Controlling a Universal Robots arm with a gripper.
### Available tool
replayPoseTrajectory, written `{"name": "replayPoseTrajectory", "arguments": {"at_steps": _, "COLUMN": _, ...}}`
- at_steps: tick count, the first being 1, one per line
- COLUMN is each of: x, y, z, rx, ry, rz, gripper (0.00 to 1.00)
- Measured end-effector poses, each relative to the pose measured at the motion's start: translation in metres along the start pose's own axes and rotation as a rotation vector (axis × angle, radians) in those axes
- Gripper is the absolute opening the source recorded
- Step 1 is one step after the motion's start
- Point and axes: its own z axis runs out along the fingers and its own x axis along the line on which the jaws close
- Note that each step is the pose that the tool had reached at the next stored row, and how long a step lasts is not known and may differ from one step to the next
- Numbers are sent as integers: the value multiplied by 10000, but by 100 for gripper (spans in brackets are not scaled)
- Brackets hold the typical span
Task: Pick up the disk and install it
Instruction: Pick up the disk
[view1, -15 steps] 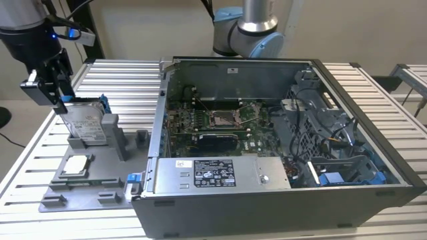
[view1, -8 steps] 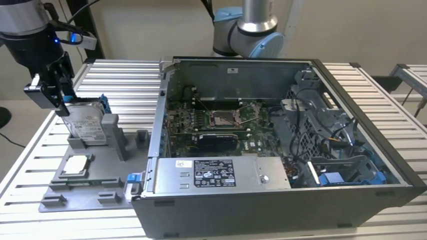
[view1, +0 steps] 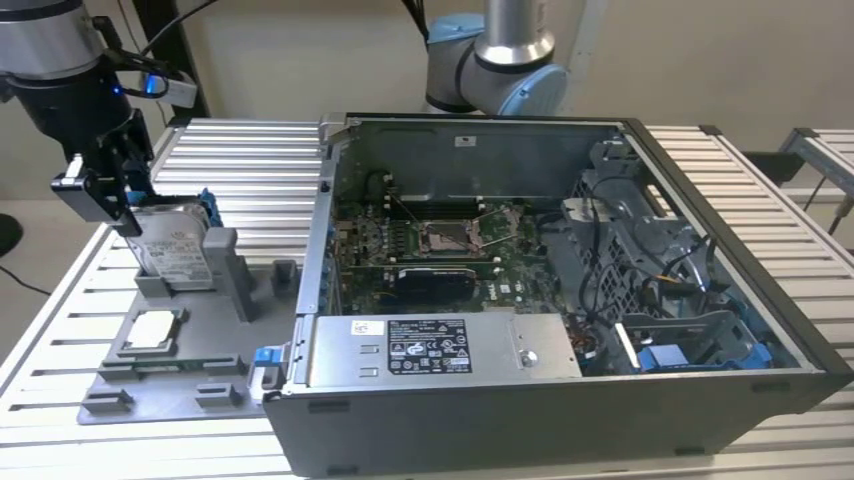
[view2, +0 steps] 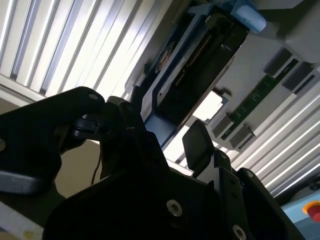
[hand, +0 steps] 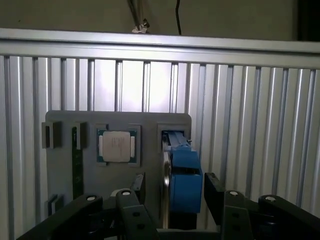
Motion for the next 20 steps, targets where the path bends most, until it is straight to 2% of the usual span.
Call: {"name": "replayPoseTrajectory", "arguments": {"at_steps": 20, "x": -1, "y": -9, "z": 116, "rx": 1, "ry": -15, "rz": 15, "gripper": 100}}
